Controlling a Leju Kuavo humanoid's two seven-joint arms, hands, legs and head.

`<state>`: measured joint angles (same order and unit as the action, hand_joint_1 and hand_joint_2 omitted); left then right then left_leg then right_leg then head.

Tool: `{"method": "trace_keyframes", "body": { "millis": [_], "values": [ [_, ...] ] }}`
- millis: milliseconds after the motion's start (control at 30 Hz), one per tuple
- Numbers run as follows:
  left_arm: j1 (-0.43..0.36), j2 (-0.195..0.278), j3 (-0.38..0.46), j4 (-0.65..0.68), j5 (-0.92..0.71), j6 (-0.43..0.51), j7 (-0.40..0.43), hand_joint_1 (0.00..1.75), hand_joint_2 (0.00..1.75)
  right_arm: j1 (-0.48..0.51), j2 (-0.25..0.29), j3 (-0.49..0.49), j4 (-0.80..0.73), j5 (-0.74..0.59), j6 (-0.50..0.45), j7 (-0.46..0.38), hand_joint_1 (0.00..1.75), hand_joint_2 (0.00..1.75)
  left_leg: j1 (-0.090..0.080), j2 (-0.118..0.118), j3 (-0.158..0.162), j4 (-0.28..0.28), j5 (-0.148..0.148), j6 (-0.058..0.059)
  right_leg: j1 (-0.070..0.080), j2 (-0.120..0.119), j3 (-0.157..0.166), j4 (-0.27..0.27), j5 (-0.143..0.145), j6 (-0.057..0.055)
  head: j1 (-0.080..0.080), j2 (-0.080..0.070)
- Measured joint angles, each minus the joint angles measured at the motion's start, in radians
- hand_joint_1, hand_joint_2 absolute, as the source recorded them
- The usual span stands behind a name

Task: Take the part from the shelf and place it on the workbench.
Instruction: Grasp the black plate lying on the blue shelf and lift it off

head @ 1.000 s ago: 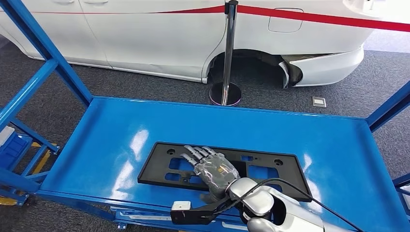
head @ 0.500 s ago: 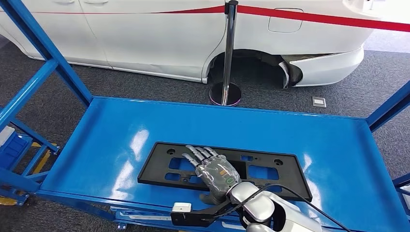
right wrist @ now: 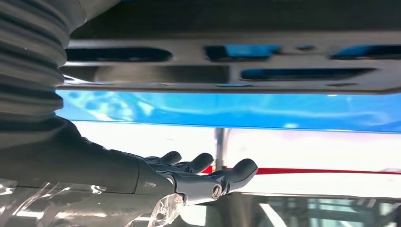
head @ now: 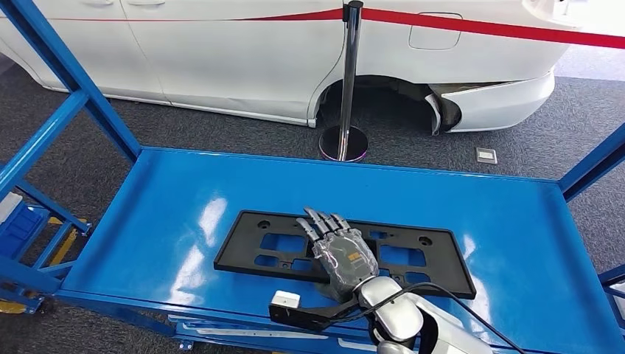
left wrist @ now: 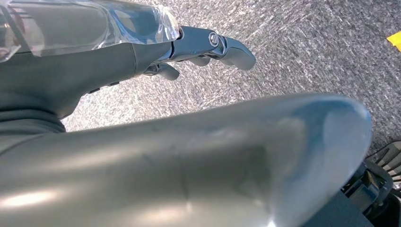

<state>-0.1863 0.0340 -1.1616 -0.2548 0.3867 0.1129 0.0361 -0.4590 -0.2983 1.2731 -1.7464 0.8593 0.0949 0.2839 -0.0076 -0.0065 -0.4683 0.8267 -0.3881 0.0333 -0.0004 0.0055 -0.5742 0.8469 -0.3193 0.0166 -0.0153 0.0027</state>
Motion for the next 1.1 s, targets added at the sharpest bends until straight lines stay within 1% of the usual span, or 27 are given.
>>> {"method": "trace_keyframes", "body": {
  "millis": [233,400,700,733,767,833,867,900,1067,1100],
  "values": [
    [0.001,0.0,0.004,0.0,-0.006,0.001,-0.003,0.0,0.0,0.026,0.003,-0.037,0.04,0.052,-0.025,0.017,0.0,1.75,0.0,0.0,0.0,0.0,0.0,0.0,0.0,0.0,0.0,0.0,0.0,0.0,0.0,0.0],
    [0.001,0.0,0.013,0.0,-0.012,0.001,-0.004,0.0,0.0,0.033,0.007,-0.052,0.059,0.063,-0.026,0.017,0.0,1.75,0.0,0.0,0.0,0.0,0.0,0.0,0.0,0.0,0.0,0.0,0.0,0.0,0.0,0.0],
    [0.001,0.0,0.022,0.0,-0.022,0.003,-0.01,0.0,0.0,0.037,0.018,-0.066,0.079,0.124,-0.03,0.029,0.0,1.75,0.0,0.0,0.0,0.0,0.0,0.0,0.0,0.0,0.0,0.0,0.0,0.0,0.0,0.0],
    [0.001,0.0,0.023,0.0,-0.025,0.003,-0.012,0.0,0.0,0.037,0.018,-0.067,0.081,0.126,-0.024,0.033,0.04,1.75,0.0,0.0,0.0,0.0,0.0,0.0,0.0,0.0,0.0,0.0,0.0,0.0,0.0,0.0],
    [0.001,0.0,0.024,0.0,-0.029,0.003,-0.015,0.0,0.0,0.037,0.019,-0.068,0.083,0.127,-0.016,0.039,0.21,1.75,0.0,0.0,0.0,0.0,0.0,0.0,0.0,0.0,0.0,0.0,0.0,0.0,0.0,0.0],
    [0.001,0.0,0.025,0.0,-0.033,0.003,-0.019,0.0,0.0,0.038,0.022,-0.072,0.086,0.126,0.002,0.054,0.96,1.75,0.0,0.0,0.0,0.0,0.0,0.0,0.0,0.0,0.0,0.0,0.0,0.0,0.0,0.0],
    [0.001,0.0,0.025,0.0,-0.033,0.003,-0.02,0.0,0.0,0.038,0.022,-0.075,0.087,0.125,0.011,0.062,1.31,1.75,0.0,0.0,0.0,0.0,0.0,0.0,0.0,0.0,0.0,0.0,0.0,0.0,0.0,0.0],
    [0.001,0.0,0.026,0.0,-0.033,0.003,-0.021,0.0,0.0,0.038,0.023,-0.076,0.089,0.124,0.019,0.069,1.51,1.75,0.0,0.0,0.0,0.0,0.0,0.0,0.0,0.0,0.0,0.0,0.0,0.0,0.0,0.0],
    [0.001,0.0,0.033,0.0,-0.034,0.003,-0.025,0.0,0.0,0.038,0.023,-0.081,0.099,0.111,0.046,0.089,1.4,1.75,0.0,0.0,0.0,0.0,0.0,0.0,0.0,0.0,0.0,0.0,0.0,0.0,0.0,0.0],
    [0.001,0.0,0.035,0.0,-0.034,0.003,-0.026,0.0,0.0,0.038,0.024,-0.082,0.1,0.109,0.05,0.091,1.36,1.75,0.0,0.0,0.0,0.0,0.0,0.0,0.0,0.0,0.0,0.0,0.0,0.0,0.0,0.0]
  ]
}}
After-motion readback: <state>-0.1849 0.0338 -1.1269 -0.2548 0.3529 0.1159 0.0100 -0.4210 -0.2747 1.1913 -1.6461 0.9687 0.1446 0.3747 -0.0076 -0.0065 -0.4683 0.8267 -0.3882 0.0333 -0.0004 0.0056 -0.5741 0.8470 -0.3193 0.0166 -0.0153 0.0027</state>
